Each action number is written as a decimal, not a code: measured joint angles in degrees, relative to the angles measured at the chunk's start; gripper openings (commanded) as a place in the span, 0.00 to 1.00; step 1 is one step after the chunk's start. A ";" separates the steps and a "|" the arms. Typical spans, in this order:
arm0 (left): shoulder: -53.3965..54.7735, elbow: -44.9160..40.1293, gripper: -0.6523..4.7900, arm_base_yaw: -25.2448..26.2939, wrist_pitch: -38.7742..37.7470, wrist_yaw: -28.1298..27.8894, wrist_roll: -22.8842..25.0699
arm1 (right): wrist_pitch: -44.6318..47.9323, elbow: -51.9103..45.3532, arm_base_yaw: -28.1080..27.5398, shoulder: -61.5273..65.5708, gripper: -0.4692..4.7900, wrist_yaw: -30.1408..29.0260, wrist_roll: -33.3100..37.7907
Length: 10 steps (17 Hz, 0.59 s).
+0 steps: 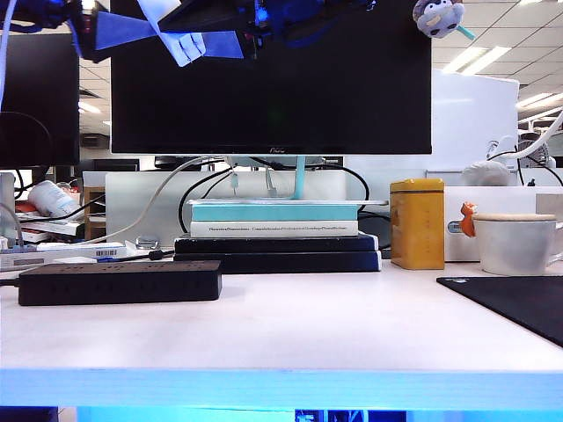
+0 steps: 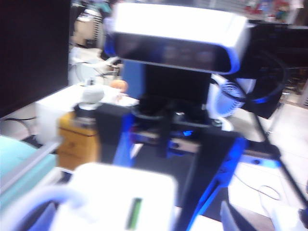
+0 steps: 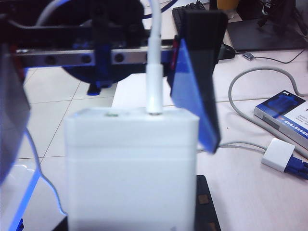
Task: Plug the white charger into the left socket.
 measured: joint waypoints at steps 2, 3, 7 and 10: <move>0.00 0.02 1.00 -0.52 0.37 0.00 -0.83 | 0.20 0.00 0.00 0.00 0.33 0.00 0.00; 0.00 0.02 1.00 -0.85 0.70 0.02 -1.88 | 0.44 0.00 0.00 0.00 0.33 0.02 0.00; 0.00 0.13 1.00 -0.57 1.16 -0.04 -3.98 | 0.94 0.00 -0.09 0.00 0.33 0.02 0.00; 0.00 0.13 1.00 -0.39 1.14 -0.02 -4.13 | 1.16 0.00 -0.13 -0.04 0.33 0.02 0.00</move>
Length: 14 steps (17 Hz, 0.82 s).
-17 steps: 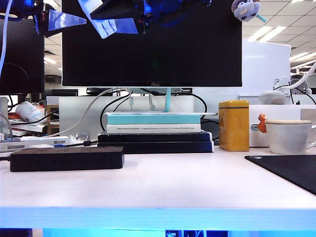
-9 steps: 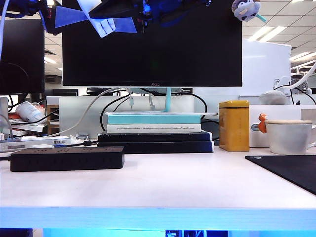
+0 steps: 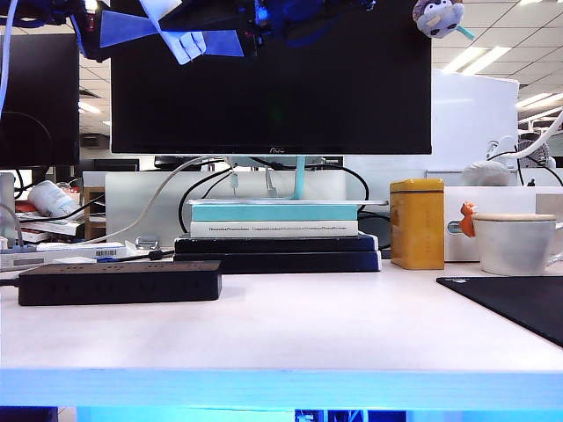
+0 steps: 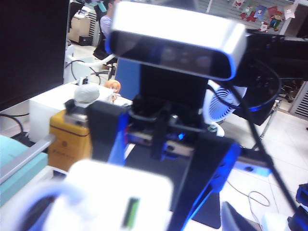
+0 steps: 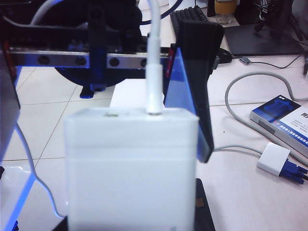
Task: Plug the white charger into the left socket.
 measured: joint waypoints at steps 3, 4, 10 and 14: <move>0.00 0.04 1.00 1.88 -0.94 0.00 -0.02 | 0.13 0.02 -0.04 -0.26 0.33 -0.02 -0.02; 0.00 0.09 1.00 3.13 -1.70 -0.11 -0.04 | 0.13 0.02 -0.04 -0.33 0.33 -0.02 -0.02; 0.00 0.13 1.00 4.81 -5.18 2.60 0.04 | 2.34 0.02 0.02 -0.55 0.33 -0.07 0.04; 0.00 0.15 0.41 4.81 -5.53 3.43 0.17 | 3.63 0.02 0.02 -0.70 0.33 -0.48 1.20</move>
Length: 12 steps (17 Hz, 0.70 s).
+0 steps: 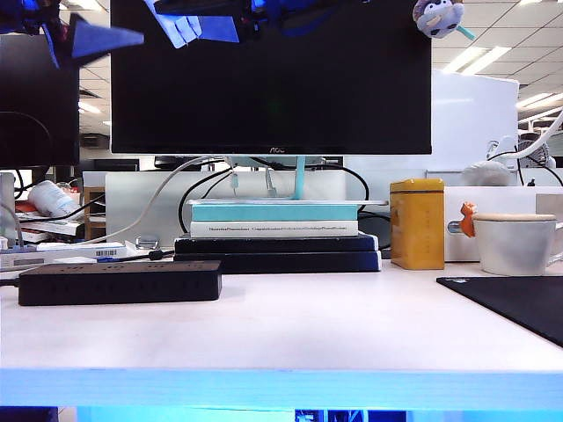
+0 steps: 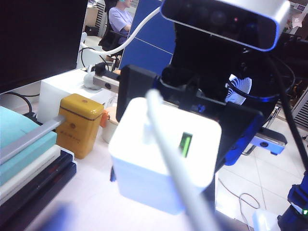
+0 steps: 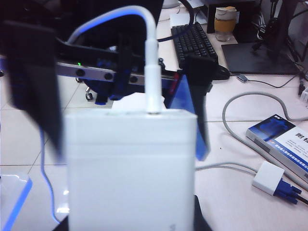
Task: Plug the white charger into the left socket.
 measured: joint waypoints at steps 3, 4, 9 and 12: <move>0.02 0.00 0.38 0.00 -0.04 -0.26 0.02 | 0.20 0.00 -0.02 0.00 0.33 0.02 0.33; 0.00 0.00 0.38 0.00 -0.02 -1.16 -0.04 | 0.33 0.00 -0.02 0.00 0.33 0.02 0.39; 0.02 0.00 0.38 -0.15 1.46 -3.34 -0.96 | -0.66 0.00 0.00 -0.07 0.33 -0.52 0.55; 0.07 -0.02 0.38 -2.05 4.66 -3.98 -2.62 | -1.84 0.02 -0.13 -0.24 0.33 -0.87 0.57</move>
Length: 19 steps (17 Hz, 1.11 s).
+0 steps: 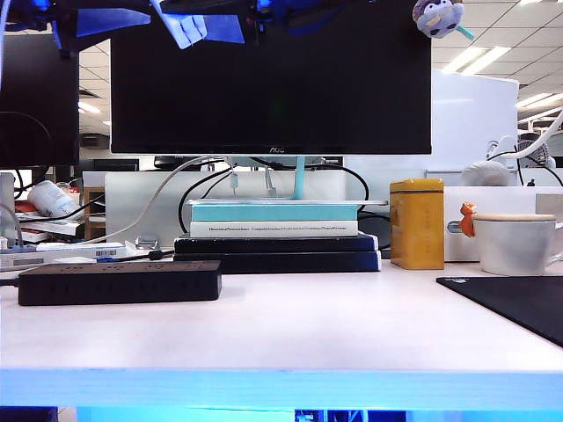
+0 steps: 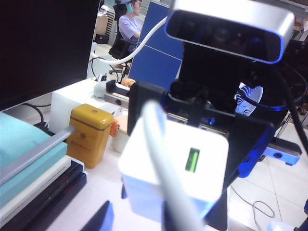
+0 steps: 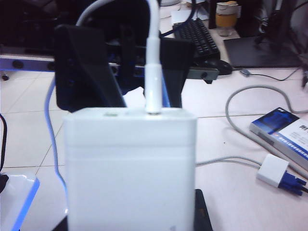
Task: Plug the white charger into the left socket.
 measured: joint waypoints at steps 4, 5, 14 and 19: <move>0.13 -0.02 0.38 -2.34 0.09 -1.46 -0.15 | -0.02 0.31 -0.28 -0.55 0.47 -0.37 0.02; 0.13 -0.09 0.38 -2.45 0.07 -1.64 -0.15 | -0.31 0.35 -0.15 -0.55 0.56 -0.35 0.02; 0.11 0.09 0.38 -3.63 1.42 -1.16 -1.07 | -2.19 0.13 1.09 0.02 0.25 0.31 0.00; 0.11 0.09 0.38 -3.63 1.44 -3.10 -1.05 | -2.19 0.13 1.09 0.02 0.25 3.43 -0.02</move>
